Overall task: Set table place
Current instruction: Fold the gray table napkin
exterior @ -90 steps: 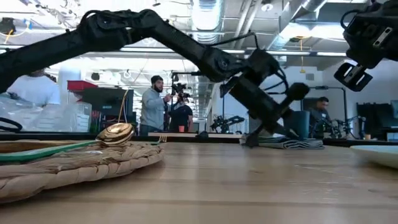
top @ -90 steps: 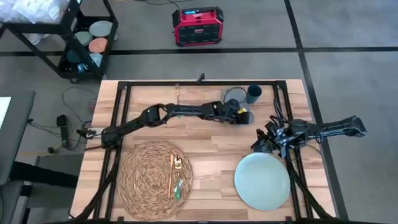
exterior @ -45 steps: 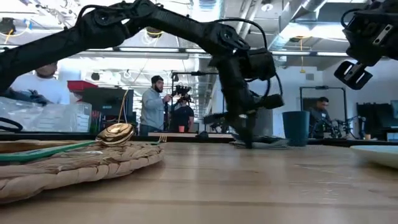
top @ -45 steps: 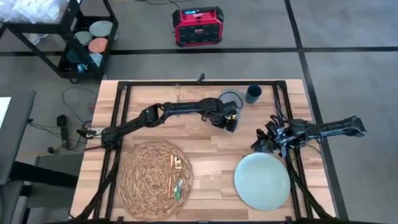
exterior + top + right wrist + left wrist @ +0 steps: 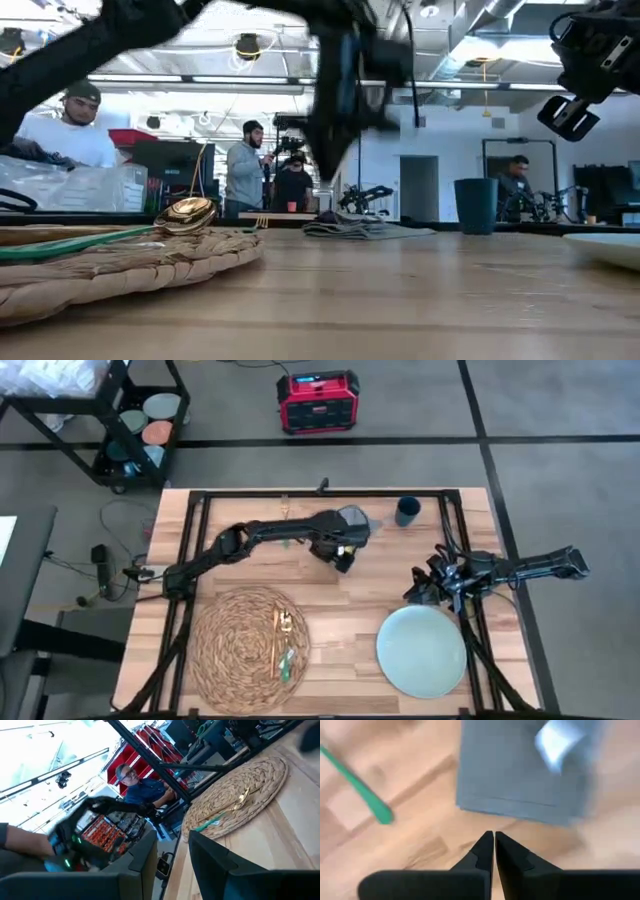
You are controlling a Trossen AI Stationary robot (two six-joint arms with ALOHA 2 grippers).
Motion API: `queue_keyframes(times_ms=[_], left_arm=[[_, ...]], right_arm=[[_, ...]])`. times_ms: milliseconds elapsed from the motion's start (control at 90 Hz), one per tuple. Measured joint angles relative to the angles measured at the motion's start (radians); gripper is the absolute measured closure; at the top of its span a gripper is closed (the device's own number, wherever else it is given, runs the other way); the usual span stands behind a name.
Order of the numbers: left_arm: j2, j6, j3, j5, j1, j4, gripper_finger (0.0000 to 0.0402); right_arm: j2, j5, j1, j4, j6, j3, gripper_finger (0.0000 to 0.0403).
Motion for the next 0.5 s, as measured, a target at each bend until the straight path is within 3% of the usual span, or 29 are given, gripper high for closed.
queue_keyframes(times_ms=[111, 167, 411, 500], left_arm=[[-0.087, 0.019, -0.002, -0.175, 0.034, 0.093, 0.0401], [-0.121, 0.026, 0.000, -0.191, 0.079, 0.169, 0.0401], [-0.113, 0.056, -0.100, 0.071, 0.255, 0.496, 0.0401], [-0.124, 0.071, -0.141, 0.162, 0.292, 0.526, 0.0401]], right_arm=[[0.000, -0.009, 0.029, 0.016, 0.000, 0.000, 0.0301], [0.000, -0.009, 0.042, 0.036, 0.000, 0.000, 0.0301], [0.000, 0.041, 0.054, 0.064, 0.004, 0.000, 0.0301], [0.000, 0.046, 0.053, 0.072, 0.008, 0.000, 0.0300]])
